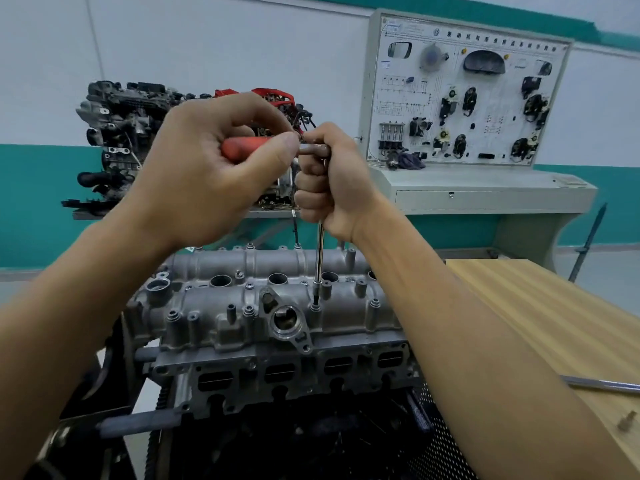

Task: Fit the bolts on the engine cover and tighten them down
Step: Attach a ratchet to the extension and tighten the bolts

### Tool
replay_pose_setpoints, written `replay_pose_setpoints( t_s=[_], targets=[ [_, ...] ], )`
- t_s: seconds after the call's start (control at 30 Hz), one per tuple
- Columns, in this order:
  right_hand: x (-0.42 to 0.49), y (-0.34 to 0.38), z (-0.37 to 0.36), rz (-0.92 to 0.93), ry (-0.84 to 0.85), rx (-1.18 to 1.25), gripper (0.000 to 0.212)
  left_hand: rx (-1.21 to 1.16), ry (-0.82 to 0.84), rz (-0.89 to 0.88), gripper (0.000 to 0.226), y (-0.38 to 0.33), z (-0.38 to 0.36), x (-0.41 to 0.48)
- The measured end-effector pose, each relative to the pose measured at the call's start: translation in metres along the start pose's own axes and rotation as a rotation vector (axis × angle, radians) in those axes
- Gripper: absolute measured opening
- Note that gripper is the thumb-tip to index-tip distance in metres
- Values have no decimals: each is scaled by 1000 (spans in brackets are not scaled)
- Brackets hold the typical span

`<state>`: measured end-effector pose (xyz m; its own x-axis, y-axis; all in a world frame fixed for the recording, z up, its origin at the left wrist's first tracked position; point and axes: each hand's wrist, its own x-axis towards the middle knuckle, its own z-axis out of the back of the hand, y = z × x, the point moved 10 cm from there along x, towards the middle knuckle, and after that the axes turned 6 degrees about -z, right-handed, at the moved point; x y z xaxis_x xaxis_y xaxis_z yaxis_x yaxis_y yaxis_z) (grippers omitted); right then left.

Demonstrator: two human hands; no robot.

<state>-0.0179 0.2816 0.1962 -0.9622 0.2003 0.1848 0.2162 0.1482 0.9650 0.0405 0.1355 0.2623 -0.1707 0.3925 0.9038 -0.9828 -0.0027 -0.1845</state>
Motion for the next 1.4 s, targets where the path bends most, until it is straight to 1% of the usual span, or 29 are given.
replay_pose_setpoints(
  t_s=[0.03, 0.1, 0.2, 0.27, 0.33, 0.43, 0.5, 0.57, 0.6, 0.7, 0.83, 0.93, 1.03, 1.1, 1.17, 1.23, 1.3, 1.4],
  targets=[
    [-1, 1, 2, 1, -8, 10, 45, 6, -2, -1, 13, -2, -2, 0],
    [-8, 5, 12, 40, -40, 23, 46, 17, 18, -56, 12, -17, -10, -1],
    [-21, 10, 25, 148, -107, 95, 31, 64, 127, -224, 10, -55, -25, -8],
    [-27, 9, 27, 184, -109, 160, 29, 119, 188, -333, 12, -72, -31, -12],
    [-29, 10, 22, 223, -100, 152, 30, 153, 209, -372, 13, -72, -30, -15],
    [-22, 14, 9, 211, -106, 38, 39, 141, 183, -328, 12, -55, -19, -17],
    [-11, 11, 0, 133, -111, -67, 45, 118, 115, -246, 14, -34, -6, -12],
    [-5, 7, -3, 59, -113, -94, 50, 48, 62, -173, 14, -17, 2, -8],
    [-4, 7, -2, 55, -113, -90, 49, 23, 59, -167, 14, -14, 3, -7],
    [-13, 12, 8, 97, -128, -45, 45, 18, 100, -242, 14, -28, -8, -8],
    [-28, 16, 17, 171, -127, 35, 54, 35, 139, -353, 16, -47, -17, -8],
    [-31, 18, 15, 207, -120, 44, 58, 92, 161, -399, 13, -52, -17, -12],
    [-21, 14, 5, 161, -96, -17, 58, 96, 147, -366, 13, -42, -12, -12],
    [-11, 14, -2, 134, -71, -85, 55, 83, 119, -303, 14, -29, -5, -10],
    [-5, 10, -4, 106, -32, -90, 56, 60, 85, -234, 16, -16, -1, -7],
    [-6, 0, -1, 106, 58, -53, 64, 37, 65, -210, 17, -11, -1, -7],
    [-20, -32, 8, 117, 116, -74, 74, 22, 53, -202, 18, -11, -3, -6],
    [-40, -81, 26, 131, 46, -4, 75, -1, 33, -201, 17, -14, -5, -8]
  ],
)
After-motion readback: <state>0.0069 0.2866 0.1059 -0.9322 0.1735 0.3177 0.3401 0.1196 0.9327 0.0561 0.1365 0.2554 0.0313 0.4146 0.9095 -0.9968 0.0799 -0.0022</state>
